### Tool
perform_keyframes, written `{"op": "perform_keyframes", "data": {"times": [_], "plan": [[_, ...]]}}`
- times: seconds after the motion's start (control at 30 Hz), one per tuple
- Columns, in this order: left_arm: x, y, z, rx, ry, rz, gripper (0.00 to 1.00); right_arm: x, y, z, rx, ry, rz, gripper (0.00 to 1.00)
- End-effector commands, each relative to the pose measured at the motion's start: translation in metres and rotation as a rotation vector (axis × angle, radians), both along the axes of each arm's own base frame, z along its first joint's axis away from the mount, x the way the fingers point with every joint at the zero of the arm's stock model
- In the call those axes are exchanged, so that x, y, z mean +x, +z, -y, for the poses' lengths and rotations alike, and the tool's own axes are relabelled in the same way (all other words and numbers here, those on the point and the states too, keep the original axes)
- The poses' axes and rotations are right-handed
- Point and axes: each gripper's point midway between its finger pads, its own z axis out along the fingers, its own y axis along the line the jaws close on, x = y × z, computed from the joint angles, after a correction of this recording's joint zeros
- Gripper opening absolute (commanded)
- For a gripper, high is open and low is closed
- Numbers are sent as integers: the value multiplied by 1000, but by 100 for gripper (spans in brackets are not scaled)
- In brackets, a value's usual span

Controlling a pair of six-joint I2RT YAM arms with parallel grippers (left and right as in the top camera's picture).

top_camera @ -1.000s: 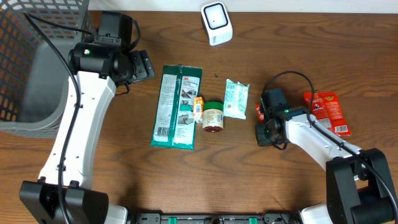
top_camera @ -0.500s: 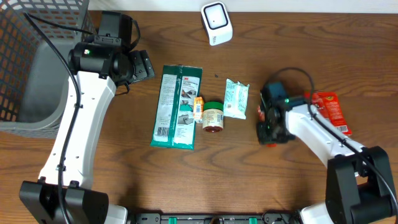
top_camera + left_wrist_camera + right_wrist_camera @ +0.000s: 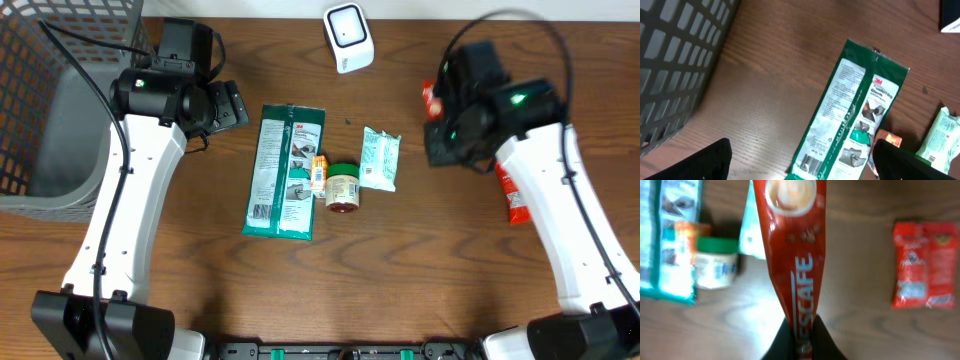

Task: Scan the item barcode
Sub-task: 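Raise the stick pack with the right gripper up to the scanner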

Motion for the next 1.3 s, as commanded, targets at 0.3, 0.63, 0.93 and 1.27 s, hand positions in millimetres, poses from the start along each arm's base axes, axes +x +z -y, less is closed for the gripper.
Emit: {"op": "perform_keyframes", "data": {"times": [0.3,0.63,0.93,1.27], "plan": [[-1,-1,-4,16,3,-7,90,88,46,-46,72,87,83,1],[-1,-1,-4,16,3,-7,90,176,-24,-77,66,168,172,1],[-1,-1,-4,16,3,-7,90,234,-82,-100,78,192,255,1],[-1,-1,-4,16,3,-7,90,267,-142,-122,62,268,303,1]]}}
